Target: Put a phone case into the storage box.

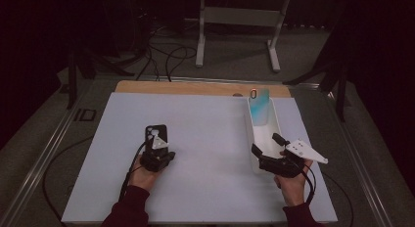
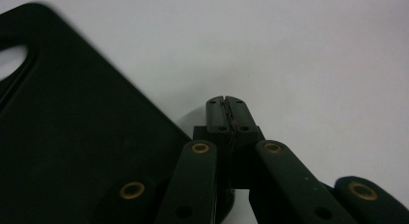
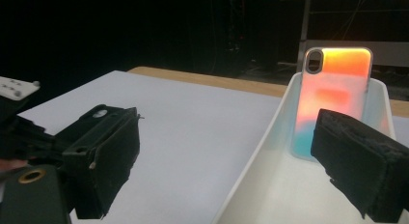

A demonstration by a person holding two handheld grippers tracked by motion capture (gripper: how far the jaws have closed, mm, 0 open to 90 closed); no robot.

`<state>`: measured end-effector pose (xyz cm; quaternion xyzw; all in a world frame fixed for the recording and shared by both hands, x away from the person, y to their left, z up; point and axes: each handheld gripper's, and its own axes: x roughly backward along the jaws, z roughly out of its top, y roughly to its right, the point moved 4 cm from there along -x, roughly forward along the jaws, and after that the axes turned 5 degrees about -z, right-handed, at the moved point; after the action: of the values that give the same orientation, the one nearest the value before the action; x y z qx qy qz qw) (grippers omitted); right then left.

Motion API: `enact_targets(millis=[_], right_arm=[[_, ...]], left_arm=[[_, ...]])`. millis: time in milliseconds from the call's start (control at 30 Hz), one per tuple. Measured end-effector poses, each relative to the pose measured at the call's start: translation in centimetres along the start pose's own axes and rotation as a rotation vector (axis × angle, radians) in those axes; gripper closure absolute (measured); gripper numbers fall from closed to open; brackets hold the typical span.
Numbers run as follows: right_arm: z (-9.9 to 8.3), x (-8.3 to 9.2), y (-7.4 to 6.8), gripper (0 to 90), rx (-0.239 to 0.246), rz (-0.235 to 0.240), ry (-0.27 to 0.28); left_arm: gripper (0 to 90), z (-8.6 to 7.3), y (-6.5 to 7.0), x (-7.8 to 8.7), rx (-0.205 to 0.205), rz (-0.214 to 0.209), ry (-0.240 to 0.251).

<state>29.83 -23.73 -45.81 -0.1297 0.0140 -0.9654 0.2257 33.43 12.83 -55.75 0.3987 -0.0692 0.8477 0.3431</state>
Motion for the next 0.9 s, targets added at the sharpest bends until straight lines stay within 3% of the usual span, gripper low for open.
enact_targets(millis=[167, 400, 467, 600, 700, 900], right_arm=[[0.1, 0.1, 0.1, 9.7, 0.001, -0.003, 0.002], [0.0, 0.0, 0.1, 9.7, 0.012, -0.001, 0.001], [0.0, -0.1, -0.1, 9.7, 0.014, 0.002, -0.001], [0.0, -0.3, -0.2, 9.7, 0.021, 0.005, -0.005], [-0.1, -0.2, -0.1, 9.7, 0.030, 0.001, -0.007], [-0.2, -0.1, 0.2, 11.0, 0.040, -0.002, -0.011]], left_arm=[[90.0, -1.2, -1.2, 1.7, 0.009, 0.066, -0.015], [89.8, -3.2, -4.9, 4.3, 0.153, 0.167, 0.039], [89.8, -3.4, -5.5, 4.8, 0.174, 0.160, 0.068], [89.6, -3.2, -5.3, 4.9, 0.158, 0.154, 0.094], [86.8, -2.8, -4.8, 5.3, 0.120, 0.131, 0.149], [71.3, -1.8, -3.3, 7.7, 0.034, 0.107, 0.326]])
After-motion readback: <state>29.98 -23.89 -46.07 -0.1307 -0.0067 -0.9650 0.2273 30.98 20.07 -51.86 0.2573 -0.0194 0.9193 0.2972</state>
